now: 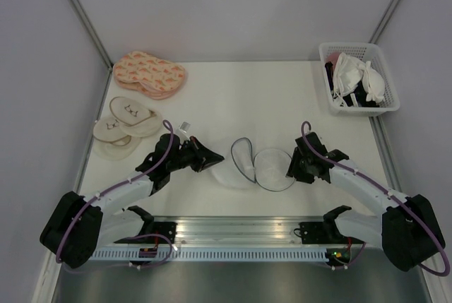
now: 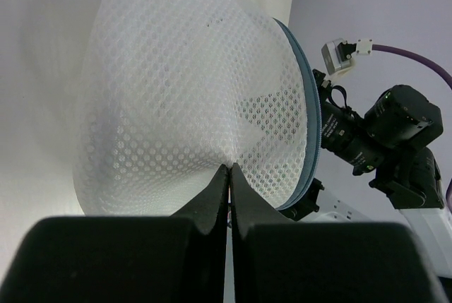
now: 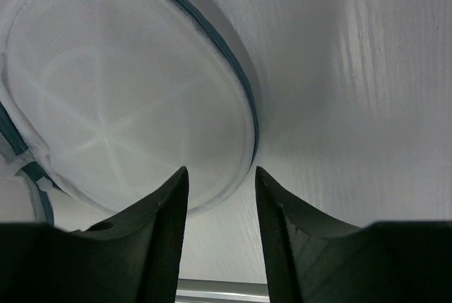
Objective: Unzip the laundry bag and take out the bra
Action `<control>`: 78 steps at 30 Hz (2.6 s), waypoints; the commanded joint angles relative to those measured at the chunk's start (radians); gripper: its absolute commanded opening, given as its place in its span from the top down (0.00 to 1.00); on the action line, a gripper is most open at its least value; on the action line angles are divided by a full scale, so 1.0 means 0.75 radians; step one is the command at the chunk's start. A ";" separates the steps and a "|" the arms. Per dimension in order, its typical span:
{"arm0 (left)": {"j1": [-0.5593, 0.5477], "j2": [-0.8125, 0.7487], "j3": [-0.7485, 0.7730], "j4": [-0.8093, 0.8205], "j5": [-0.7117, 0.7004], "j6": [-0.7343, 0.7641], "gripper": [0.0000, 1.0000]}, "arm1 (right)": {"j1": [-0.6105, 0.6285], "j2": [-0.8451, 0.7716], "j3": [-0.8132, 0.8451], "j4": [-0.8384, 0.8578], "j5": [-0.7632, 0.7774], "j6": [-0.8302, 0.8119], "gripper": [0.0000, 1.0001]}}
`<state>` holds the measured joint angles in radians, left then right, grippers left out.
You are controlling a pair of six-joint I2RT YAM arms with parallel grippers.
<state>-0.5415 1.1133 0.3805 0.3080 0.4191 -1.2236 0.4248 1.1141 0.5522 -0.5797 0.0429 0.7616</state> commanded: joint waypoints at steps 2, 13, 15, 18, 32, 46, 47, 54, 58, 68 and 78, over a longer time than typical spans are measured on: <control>-0.008 0.000 0.018 0.019 -0.011 0.024 0.98 | 0.019 0.020 0.014 0.059 0.053 0.044 0.57; -0.008 -0.016 -0.010 0.019 -0.013 0.018 0.98 | 0.035 -0.015 -0.012 0.000 0.127 0.048 0.51; -0.008 -0.010 -0.014 0.035 -0.007 0.014 0.98 | 0.035 0.001 -0.028 0.012 0.123 0.058 0.52; -0.008 -0.004 -0.017 0.037 -0.002 0.010 0.98 | 0.037 0.024 -0.059 0.051 0.113 0.070 0.54; -0.010 0.054 -0.019 0.088 0.028 0.007 0.98 | 0.037 0.034 -0.080 0.088 0.170 0.073 1.00; -0.008 0.131 -0.021 0.182 0.053 0.003 0.98 | 0.109 -0.107 0.442 0.061 -0.089 -0.181 0.99; -0.008 0.139 -0.019 0.191 0.053 0.003 0.98 | 0.113 -0.101 0.452 0.116 -0.132 -0.187 1.00; -0.010 0.250 -0.016 0.344 0.057 -0.023 0.98 | 0.276 0.093 0.534 0.276 -0.321 -0.238 1.00; -0.012 0.360 0.004 0.481 0.063 -0.040 0.98 | 0.419 0.210 0.579 0.337 -0.323 -0.248 0.99; -0.025 0.602 0.073 0.767 0.100 -0.125 0.98 | 0.606 0.339 0.691 0.362 -0.262 -0.277 1.00; -0.025 0.334 -0.033 0.469 -0.068 -0.076 0.16 | 0.612 0.447 0.747 0.196 0.012 -0.345 1.00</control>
<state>-0.5568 1.4776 0.3805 0.7540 0.4393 -1.3117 0.8799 1.4288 1.0763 -0.3904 -0.0357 0.5354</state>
